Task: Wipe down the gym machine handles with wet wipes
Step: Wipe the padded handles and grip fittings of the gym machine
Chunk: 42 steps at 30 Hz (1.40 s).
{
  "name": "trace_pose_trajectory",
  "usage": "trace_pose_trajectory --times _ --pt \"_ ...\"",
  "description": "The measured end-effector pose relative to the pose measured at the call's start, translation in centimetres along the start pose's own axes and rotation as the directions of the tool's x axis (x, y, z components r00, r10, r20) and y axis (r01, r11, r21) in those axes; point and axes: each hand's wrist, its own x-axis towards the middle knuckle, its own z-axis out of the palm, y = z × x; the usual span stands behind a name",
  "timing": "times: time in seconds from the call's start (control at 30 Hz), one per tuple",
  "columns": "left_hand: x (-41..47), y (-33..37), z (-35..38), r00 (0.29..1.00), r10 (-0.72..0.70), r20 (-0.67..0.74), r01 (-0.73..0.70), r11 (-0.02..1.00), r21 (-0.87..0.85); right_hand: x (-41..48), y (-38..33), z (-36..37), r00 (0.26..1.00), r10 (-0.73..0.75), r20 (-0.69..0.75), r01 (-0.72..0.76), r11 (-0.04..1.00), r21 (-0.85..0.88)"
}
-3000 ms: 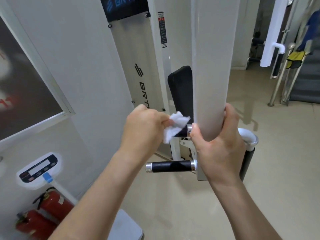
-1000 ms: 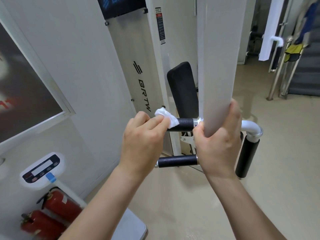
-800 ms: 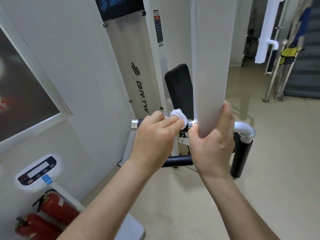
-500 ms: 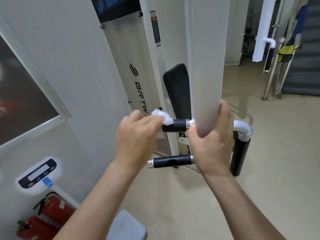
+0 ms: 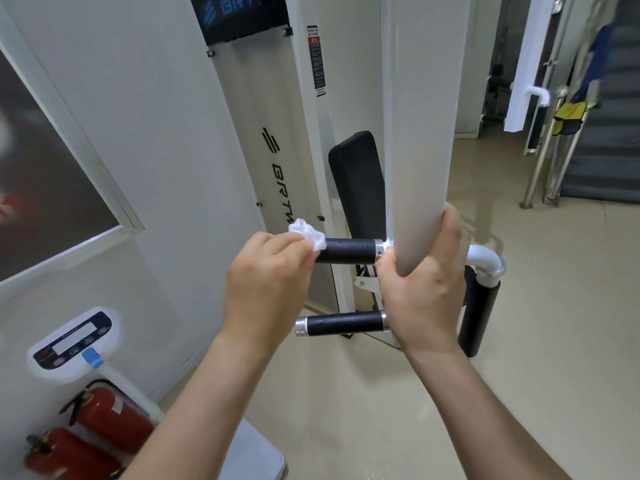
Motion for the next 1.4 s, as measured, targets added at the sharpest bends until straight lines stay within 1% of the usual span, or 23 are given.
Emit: trace_pose_trajectory --times 0.13,0.2,0.23,0.27,0.3,0.33,0.4,0.43,0.47,0.63,0.73,0.8,0.9,0.93,1.03,1.13,1.17,1.2,1.23,1.27,1.3,1.33,1.4 --pt "-0.3 -2.1 -0.6 0.993 -0.115 0.008 0.115 0.993 0.017 0.0 -0.1 -0.1 1.000 0.004 0.008 -0.004 1.000 0.000" --pt "-0.6 -2.4 -1.2 0.951 -0.306 0.039 0.307 0.951 -0.030 -0.1 -0.1 -0.1 1.000 0.011 0.012 -0.011 1.000 -0.002" --pt "-0.9 -2.2 -1.4 0.893 -0.444 0.073 0.449 0.885 -0.119 -0.1 -0.1 0.0 1.000 0.017 0.013 -0.017 1.000 0.000" --pt "-1.2 -1.8 -1.5 0.797 -0.591 0.129 0.602 0.757 -0.253 -0.1 -0.2 0.0 1.000 0.024 0.012 -0.024 1.000 -0.001" --pt "-1.7 -1.3 -1.4 0.666 -0.712 0.220 0.727 0.556 -0.403 -0.2 -0.2 0.0 1.000 0.029 0.009 -0.029 1.000 -0.007" --pt "-2.1 -0.8 -1.2 0.533 -0.782 0.322 0.784 0.314 -0.536 -0.3 -0.2 0.0 1.000 0.029 0.006 -0.029 0.999 -0.017" --pt "-2.5 0.3 -0.5 0.326 -0.809 0.488 0.729 -0.114 -0.675 -0.3 -0.2 0.1 1.000 0.024 0.005 -0.024 0.999 -0.036" --pt "-2.6 0.8 -0.1 0.267 -0.791 0.551 0.684 -0.247 -0.687 -0.3 -0.2 0.1 1.000 0.022 0.011 -0.021 0.999 -0.035" --pt "-2.6 1.4 0.2 0.238 -0.771 0.591 0.653 -0.323 -0.685 -0.3 -0.1 0.2 1.000 0.018 0.015 -0.017 0.999 -0.028" --pt "-1.6 3.0 0.8 0.245 -0.697 0.674 0.602 -0.436 -0.669 -0.3 -0.2 0.1 0.999 0.014 0.030 -0.013 1.000 -0.011" --pt "-0.8 2.2 0.8 0.138 -0.633 0.761 0.471 -0.635 -0.613 -0.2 -0.3 0.1 0.999 0.022 0.033 -0.022 1.000 -0.014" --pt "-0.7 2.1 0.8 0.116 -0.593 0.797 0.375 -0.717 -0.588 -0.2 -0.3 0.1 0.999 0.033 0.030 -0.032 0.999 -0.022" --pt "-1.3 3.1 0.5 0.214 -0.509 0.834 0.337 -0.763 -0.552 -0.4 -0.4 0.3 0.999 0.011 0.033 -0.009 0.999 -0.043" --pt "-1.5 3.3 0.4 0.227 -0.498 0.837 0.349 -0.760 -0.547 -0.3 -0.4 0.2 0.999 0.013 0.050 -0.011 0.999 -0.048" --pt "-1.6 2.7 0.3 0.161 -0.571 0.805 0.423 -0.697 -0.579 -0.8 -0.7 -0.9 0.995 0.057 0.081 -0.051 0.996 -0.073" --pt "-1.7 2.1 0.5 0.147 -0.654 0.742 0.617 -0.526 -0.586 -4.1 -2.0 -1.9 0.999 -0.046 0.008 0.045 0.998 0.041" --pt "-2.0 2.1 0.6 0.164 -0.687 0.708 0.678 -0.443 -0.587 -5.5 -2.8 -1.7 0.996 -0.049 0.069 0.040 0.991 0.131" --pt "-2.3 2.0 0.7 0.196 -0.727 0.658 0.722 -0.347 -0.599 -6.6 -3.8 -1.4 0.981 -0.010 0.194 -0.037 0.970 0.239" --pt "-2.5 1.9 0.7 0.245 -0.760 0.602 0.753 -0.241 -0.612 -7.4 -4.8 -0.7 0.925 0.064 0.374 -0.200 0.921 0.336" --pt "-2.7 1.7 0.5 0.305 -0.779 0.548 0.767 -0.140 -0.626 -7.7 -5.7 0.2 0.822 0.147 0.550 -0.409 0.824 0.391" --pt "-2.8 1.5 0.4 0.361 -0.782 0.508 0.766 -0.061 -0.640 -7.5 -6.1 1.3 0.718 0.225 0.658 -0.594 0.692 0.411" --pt "-3.0 1.2 0.1 0.407 -0.776 0.483 0.762 -0.004 -0.648 -7.1 -6.3 2.4 0.633 0.298 0.715 -0.728 0.544 0.418" --pt "-3.4 0.5 -0.1 0.483 -0.752 0.448 0.759 0.105 -0.643 -6.2 -6.9 4.1 0.498 0.412 0.763 -0.866 0.272 0.419"
